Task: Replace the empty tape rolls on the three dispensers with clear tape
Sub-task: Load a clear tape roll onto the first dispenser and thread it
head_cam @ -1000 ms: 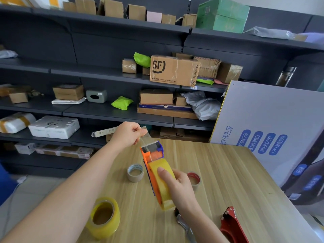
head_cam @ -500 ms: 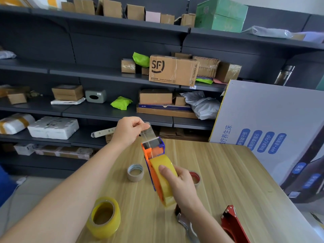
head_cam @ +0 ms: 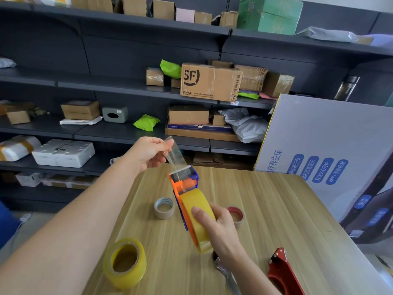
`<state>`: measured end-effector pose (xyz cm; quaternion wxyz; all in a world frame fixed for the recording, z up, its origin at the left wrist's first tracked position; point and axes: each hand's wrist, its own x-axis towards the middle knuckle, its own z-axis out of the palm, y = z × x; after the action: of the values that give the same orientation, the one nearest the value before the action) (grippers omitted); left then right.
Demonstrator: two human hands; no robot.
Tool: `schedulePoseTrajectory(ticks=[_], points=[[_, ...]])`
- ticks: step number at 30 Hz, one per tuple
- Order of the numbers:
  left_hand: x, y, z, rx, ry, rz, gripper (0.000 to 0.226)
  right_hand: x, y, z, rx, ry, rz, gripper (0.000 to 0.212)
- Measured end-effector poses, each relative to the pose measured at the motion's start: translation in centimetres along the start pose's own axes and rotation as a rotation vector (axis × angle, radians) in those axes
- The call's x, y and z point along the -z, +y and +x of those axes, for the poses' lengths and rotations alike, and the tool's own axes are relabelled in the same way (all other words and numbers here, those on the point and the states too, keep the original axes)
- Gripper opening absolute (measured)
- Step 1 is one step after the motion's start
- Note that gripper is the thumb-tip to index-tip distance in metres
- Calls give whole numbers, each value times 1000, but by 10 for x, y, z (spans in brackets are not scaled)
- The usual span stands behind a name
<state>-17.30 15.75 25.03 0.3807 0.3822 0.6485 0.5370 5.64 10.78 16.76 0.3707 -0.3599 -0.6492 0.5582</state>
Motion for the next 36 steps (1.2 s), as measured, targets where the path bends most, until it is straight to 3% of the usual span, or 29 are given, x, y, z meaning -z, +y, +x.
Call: schedulePoseTrajectory(ticks=[3, 6, 8, 12, 17, 23, 27, 31, 33, 36], points=[[-4, -4, 2, 15, 58, 15, 24, 0, -3, 4, 51, -15, -15, 50], [-8, 1, 3, -183, 73, 197, 25, -1, -1, 7, 43, 2, -29, 37], [-7, 9, 2, -233, 36, 174, 20, -1, 4, 8, 22, 28, -32, 38], [-2, 14, 4, 13, -96, -152, 26, 0, 7, 9, -14, 49, -20, 42], [-3, -2, 10, 367, -85, -515, 26, 0, 6, 9, -35, -7, 46, 59], [-2, 2, 20, 399, 23, -687, 19, 0, 15, 7, -108, -7, 70, 59], [4, 9, 23, 344, 95, -472, 22, 1, 20, 8, -123, 15, 57, 56], [-2, -4, 7, 334, 23, -184, 70, 1, 17, 10, -90, 60, 47, 59], [-9, -15, -5, 291, -66, -94, 84, 0, 15, 11, -79, 87, 45, 57], [-20, -27, -19, 176, -135, -60, 61, -1, 15, 14, -87, 111, 45, 44]])
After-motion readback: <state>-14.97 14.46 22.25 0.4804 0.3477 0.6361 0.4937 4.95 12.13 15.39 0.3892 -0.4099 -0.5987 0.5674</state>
